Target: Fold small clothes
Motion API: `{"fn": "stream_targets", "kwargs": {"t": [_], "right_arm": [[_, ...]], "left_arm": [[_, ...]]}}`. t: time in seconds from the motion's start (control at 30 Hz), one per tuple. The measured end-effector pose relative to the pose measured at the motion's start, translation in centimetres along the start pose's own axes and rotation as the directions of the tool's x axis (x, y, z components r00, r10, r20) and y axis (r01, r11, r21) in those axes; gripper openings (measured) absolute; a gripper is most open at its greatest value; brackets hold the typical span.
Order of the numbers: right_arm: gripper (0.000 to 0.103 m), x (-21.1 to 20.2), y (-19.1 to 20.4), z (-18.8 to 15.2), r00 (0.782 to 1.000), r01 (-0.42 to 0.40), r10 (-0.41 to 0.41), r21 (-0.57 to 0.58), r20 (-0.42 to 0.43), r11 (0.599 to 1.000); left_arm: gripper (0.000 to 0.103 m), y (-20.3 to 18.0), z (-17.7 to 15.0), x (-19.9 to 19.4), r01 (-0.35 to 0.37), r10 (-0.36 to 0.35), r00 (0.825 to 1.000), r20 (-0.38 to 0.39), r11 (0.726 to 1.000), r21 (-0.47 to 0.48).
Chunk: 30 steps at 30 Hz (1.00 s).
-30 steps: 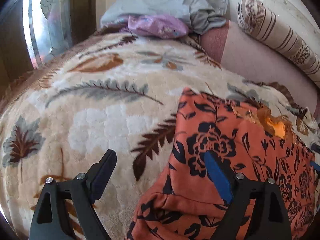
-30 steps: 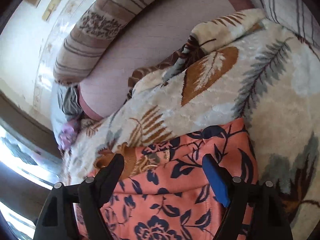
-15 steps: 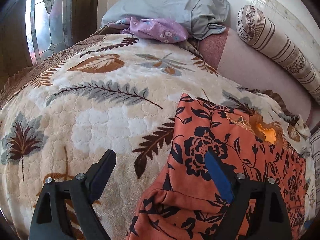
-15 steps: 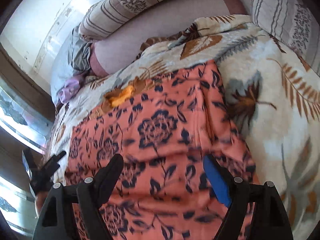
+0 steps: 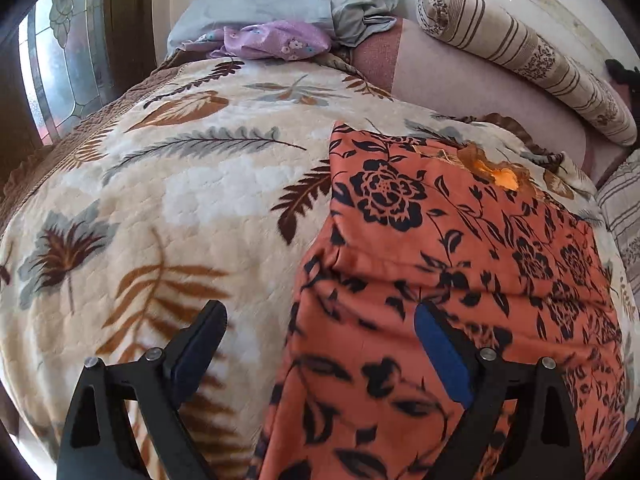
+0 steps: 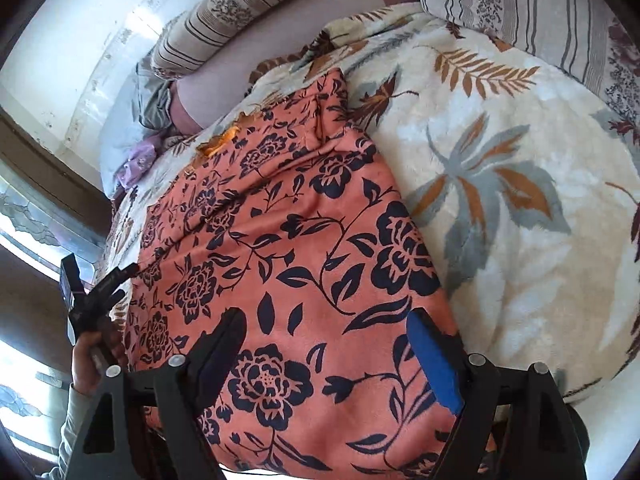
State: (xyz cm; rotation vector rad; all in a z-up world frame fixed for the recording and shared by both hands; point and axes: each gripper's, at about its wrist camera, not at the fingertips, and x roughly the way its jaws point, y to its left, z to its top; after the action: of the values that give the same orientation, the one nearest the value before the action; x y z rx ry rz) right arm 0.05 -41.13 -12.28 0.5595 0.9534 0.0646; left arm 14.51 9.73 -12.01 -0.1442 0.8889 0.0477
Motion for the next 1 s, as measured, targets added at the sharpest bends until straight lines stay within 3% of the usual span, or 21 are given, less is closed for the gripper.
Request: {"fn": "stream_targets", "kwargs": {"t": [0.17, 0.27, 0.43, 0.47, 0.5, 0.53, 0.57, 0.67, 0.73, 0.87, 1.0], "right_arm": [[0.085, 0.3, -3.6, -0.1, 0.993, -0.006, 0.006, 0.002, -0.117, 1.000], [0.085, 1.2, -4.5, -0.5, 0.978, -0.099, 0.099, 0.009, -0.181, 0.995], [0.081, 1.1, -6.2, -1.5, 0.957, -0.223, 0.236, 0.090, -0.171, 0.971], [0.074, 0.9, -6.4, -1.8, 0.952, -0.236, 0.251, 0.099, -0.174, 0.967], [0.059, 0.7, -6.4, -2.0, 0.952, -0.238, 0.252, 0.097, -0.176, 0.966], [0.054, 0.4, -6.3, -2.4, 0.950, -0.243, 0.256, 0.091, -0.176, 0.966], [0.049, 0.2, -6.3, -2.6, 0.948, -0.253, 0.264, 0.085, -0.176, 0.964], [0.048, 0.4, -6.6, -3.2, 0.950, -0.232, 0.242, 0.076, -0.197, 0.970], [0.049, 0.9, -6.6, -3.5, 0.949, -0.217, 0.226, 0.067, -0.220, 0.974], [0.050, 1.0, -6.7, -3.6, 0.952, -0.219, 0.222, 0.038, -0.213, 0.975], [0.050, 1.2, -7.2, -3.9, 0.948, -0.233, 0.241, 0.060, -0.206, 0.971]], "left_arm": [[0.095, 3.4, -5.3, -5.3, 0.093, -0.094, 0.994, -0.059, 0.996, -0.016], [0.095, 4.9, -8.5, -6.7, 0.116, -0.121, 0.984, -0.129, 0.992, -0.047], [0.095, 6.1, -11.9, -7.3, 0.114, -0.135, 0.970, -0.200, 0.987, -0.114], [0.095, 6.1, -12.3, -7.7, 0.116, -0.140, 0.970, -0.197, 0.985, -0.130], [0.095, 6.2, -12.6, -8.1, 0.119, -0.144, 0.972, -0.187, 0.983, -0.140], [0.095, 6.0, -12.9, -8.5, 0.119, -0.144, 0.973, -0.180, 0.983, -0.139], [0.095, 5.9, -13.1, -8.8, 0.116, -0.139, 0.974, -0.179, 0.984, -0.134], [0.093, 5.4, -13.9, -7.8, 0.081, -0.101, 0.968, -0.232, 0.992, -0.094], [0.071, 5.3, -14.5, -6.4, 0.054, -0.078, 0.952, -0.297, 0.995, -0.087], [0.050, 5.7, -14.5, -7.0, 0.057, -0.088, 0.958, -0.273, 0.991, -0.119], [0.038, 5.9, -14.8, -7.4, 0.065, -0.098, 0.960, -0.263, 0.989, -0.130]]}}
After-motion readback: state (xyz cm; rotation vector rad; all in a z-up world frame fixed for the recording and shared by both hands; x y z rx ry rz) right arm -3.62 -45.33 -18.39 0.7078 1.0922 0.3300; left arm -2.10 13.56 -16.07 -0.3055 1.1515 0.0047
